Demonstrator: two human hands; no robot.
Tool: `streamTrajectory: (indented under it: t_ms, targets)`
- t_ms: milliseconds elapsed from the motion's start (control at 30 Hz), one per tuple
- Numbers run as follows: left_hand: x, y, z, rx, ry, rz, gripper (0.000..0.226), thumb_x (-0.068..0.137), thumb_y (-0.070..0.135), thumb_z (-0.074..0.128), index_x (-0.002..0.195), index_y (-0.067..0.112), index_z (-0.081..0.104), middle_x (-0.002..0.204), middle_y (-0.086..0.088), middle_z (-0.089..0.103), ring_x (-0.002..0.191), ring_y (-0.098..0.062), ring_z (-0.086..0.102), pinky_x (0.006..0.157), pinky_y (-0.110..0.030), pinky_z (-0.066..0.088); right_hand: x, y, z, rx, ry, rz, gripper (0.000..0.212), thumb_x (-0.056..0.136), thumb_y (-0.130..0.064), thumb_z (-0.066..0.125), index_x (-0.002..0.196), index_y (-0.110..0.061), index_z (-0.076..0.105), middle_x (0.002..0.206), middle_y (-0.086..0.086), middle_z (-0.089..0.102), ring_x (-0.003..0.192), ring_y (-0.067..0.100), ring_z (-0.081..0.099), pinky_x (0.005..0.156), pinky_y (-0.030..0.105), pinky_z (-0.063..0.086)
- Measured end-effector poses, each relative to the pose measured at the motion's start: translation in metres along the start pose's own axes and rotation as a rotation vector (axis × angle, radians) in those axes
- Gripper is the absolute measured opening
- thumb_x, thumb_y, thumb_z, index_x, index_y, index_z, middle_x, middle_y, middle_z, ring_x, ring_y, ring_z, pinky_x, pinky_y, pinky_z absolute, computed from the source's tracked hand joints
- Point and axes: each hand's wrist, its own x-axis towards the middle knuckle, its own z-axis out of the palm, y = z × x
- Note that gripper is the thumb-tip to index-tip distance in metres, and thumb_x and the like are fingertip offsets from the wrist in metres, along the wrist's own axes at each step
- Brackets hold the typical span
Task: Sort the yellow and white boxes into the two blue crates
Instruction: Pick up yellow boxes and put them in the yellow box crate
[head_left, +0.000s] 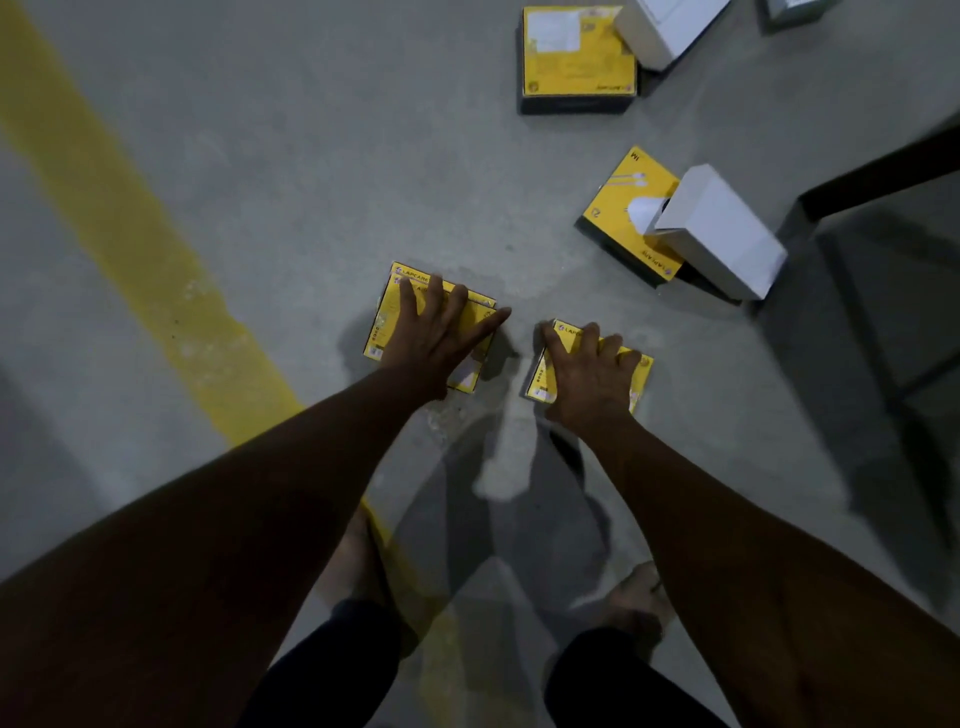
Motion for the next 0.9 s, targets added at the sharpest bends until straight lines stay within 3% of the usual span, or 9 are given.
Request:
streamTrajectory:
  t_ms: [100,233,367,467,567,667,733,800,900]
  targets:
    - [-0.013,-0.001,-0.02,-0.111,-0.015,-0.093,0.136,0.056,0.069,0.076,0.154,0.031,-0.011,0.144,-0.025,0.029,0.126,-0.042,0.036,0.104,-0.058,0.03,-0.016,-0.002,-0.022,0.167,-0.017,0.075,0.111,0.061,-0.077,0.064,0.148,-0.034,0.01,0.133,0.021,0.034,0.115,0.044,0.042,0.094,0.055,0.033]
    - [-0.05,-0.003,-0.076,-0.474,-0.049,-0.361,0.133,0.052,0.077,0.07,0.156,0.029,0.0,0.131,-0.024,0.038,0.11,-0.038,0.046,0.092,-0.047,0.039,-0.063,-0.011,-0.076,0.45,-0.089,0.22,0.103,0.067,-0.084,0.05,0.149,-0.039,0.008,0.136,0.019,0.035,0.12,0.045,0.039,0.098,0.055,0.029]
    - [-0.112,-0.021,-0.162,-0.904,-0.138,-0.58,0.126,0.054,0.078,0.063,0.153,0.036,-0.004,0.132,-0.019,0.033,0.123,-0.042,0.041,0.101,-0.05,0.037,-0.128,-0.01,-0.164,0.658,-0.085,0.34,0.105,0.061,-0.096,0.036,0.146,-0.042,0.009,0.136,0.018,0.036,0.123,0.045,0.04,0.1,0.056,0.027]
    - [-0.167,-0.05,-0.231,-1.489,-0.223,-0.634,0.121,0.054,0.072,0.059,0.154,0.036,0.003,0.14,-0.024,0.036,0.131,-0.042,0.04,0.108,-0.049,0.037,-0.189,-0.017,-0.252,0.753,-0.119,0.342,0.106,0.06,-0.097,0.035,0.146,-0.043,0.008,0.141,0.018,0.034,0.126,0.044,0.038,0.102,0.057,0.025]
    - [-0.241,-0.073,-0.318,-1.95,-0.146,-0.684,0.082,0.07,0.062,0.06,0.143,0.032,0.035,0.123,-0.011,0.059,0.106,-0.031,0.06,0.084,-0.04,0.051,-0.258,-0.031,-0.35,0.867,-0.15,0.289,0.102,0.062,-0.081,0.05,0.147,-0.042,0.009,0.139,0.019,0.035,0.125,0.042,0.039,0.103,0.055,0.03]
    - [-0.32,-0.095,-0.402,-2.272,-0.084,-0.65,0.067,0.061,0.061,0.064,0.112,0.016,0.06,0.103,-0.011,0.064,0.086,-0.025,0.061,0.074,-0.033,0.046,-0.325,-0.041,-0.437,1.116,-0.208,0.191,0.091,0.057,-0.067,0.057,0.139,-0.042,0.025,0.134,0.018,0.043,0.121,0.039,0.044,0.1,0.05,0.04]
    - [-0.369,-0.111,-0.443,-2.426,0.039,-0.6,0.062,0.065,0.057,0.065,0.106,0.012,0.059,0.098,-0.012,0.061,0.085,-0.027,0.059,0.075,-0.035,0.046,-0.367,-0.045,-0.486,1.287,-0.265,0.157,0.077,0.061,-0.067,0.063,0.129,-0.044,0.034,0.127,0.013,0.051,0.114,0.035,0.052,0.091,0.048,0.047]
    - [-0.415,-0.126,-0.48,-2.546,0.177,-0.59,0.064,0.069,0.057,0.066,0.114,0.012,0.059,0.108,-0.011,0.058,0.095,-0.028,0.058,0.082,-0.038,0.046,-0.409,-0.048,-0.526,1.475,-0.351,0.104,0.068,0.073,-0.062,0.064,0.132,-0.039,0.038,0.125,0.007,0.056,0.105,0.03,0.059,0.077,0.043,0.053]
    - [-0.466,-0.138,-0.508,-2.75,0.337,-0.471,0.061,0.073,0.062,0.062,0.113,0.016,0.07,0.126,-0.016,0.055,0.108,-0.034,0.059,0.106,-0.05,0.039,-0.459,-0.052,-0.572,1.701,-0.484,0.022,0.059,0.077,-0.063,0.061,0.122,-0.025,0.055,0.104,0.007,0.065,0.087,0.025,0.066,0.074,0.038,0.053]
